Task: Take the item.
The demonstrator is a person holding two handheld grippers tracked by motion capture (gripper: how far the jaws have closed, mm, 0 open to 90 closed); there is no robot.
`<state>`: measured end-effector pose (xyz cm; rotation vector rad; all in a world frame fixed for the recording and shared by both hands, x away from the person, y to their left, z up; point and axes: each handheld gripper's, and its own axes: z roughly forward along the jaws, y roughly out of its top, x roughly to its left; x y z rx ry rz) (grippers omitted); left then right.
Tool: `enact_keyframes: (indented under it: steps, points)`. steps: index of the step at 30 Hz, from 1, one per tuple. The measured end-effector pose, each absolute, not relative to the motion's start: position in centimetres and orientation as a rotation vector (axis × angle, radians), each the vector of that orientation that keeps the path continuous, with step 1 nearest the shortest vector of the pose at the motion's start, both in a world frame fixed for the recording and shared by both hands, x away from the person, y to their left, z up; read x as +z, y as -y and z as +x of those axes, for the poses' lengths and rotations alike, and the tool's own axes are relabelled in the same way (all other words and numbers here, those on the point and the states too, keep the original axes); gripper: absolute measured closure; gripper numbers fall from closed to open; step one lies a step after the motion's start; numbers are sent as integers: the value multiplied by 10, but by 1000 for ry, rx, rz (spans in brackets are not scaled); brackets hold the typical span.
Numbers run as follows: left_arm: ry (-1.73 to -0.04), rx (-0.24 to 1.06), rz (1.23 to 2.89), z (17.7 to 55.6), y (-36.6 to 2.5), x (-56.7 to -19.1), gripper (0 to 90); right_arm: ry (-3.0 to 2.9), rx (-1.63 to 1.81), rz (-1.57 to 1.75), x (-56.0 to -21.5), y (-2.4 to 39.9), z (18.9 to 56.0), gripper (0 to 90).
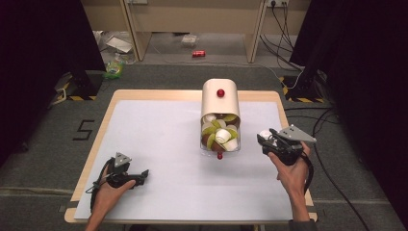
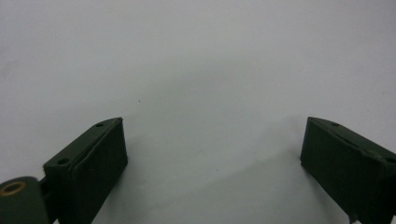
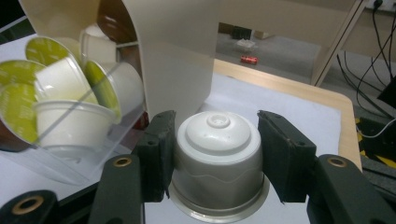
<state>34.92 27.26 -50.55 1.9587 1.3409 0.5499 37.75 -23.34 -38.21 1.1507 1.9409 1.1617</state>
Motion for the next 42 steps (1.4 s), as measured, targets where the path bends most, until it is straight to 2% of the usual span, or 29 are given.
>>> enact_keyframes:
  steps: [16,42]
  points:
    - [-1341,549,1956,349,-272,-506,64,-1980,1105,1227,-422,241,392,486]
    - [-1341,550,1958,349,-272,-505,64,-2035,1020,1266,-450,244,400,486]
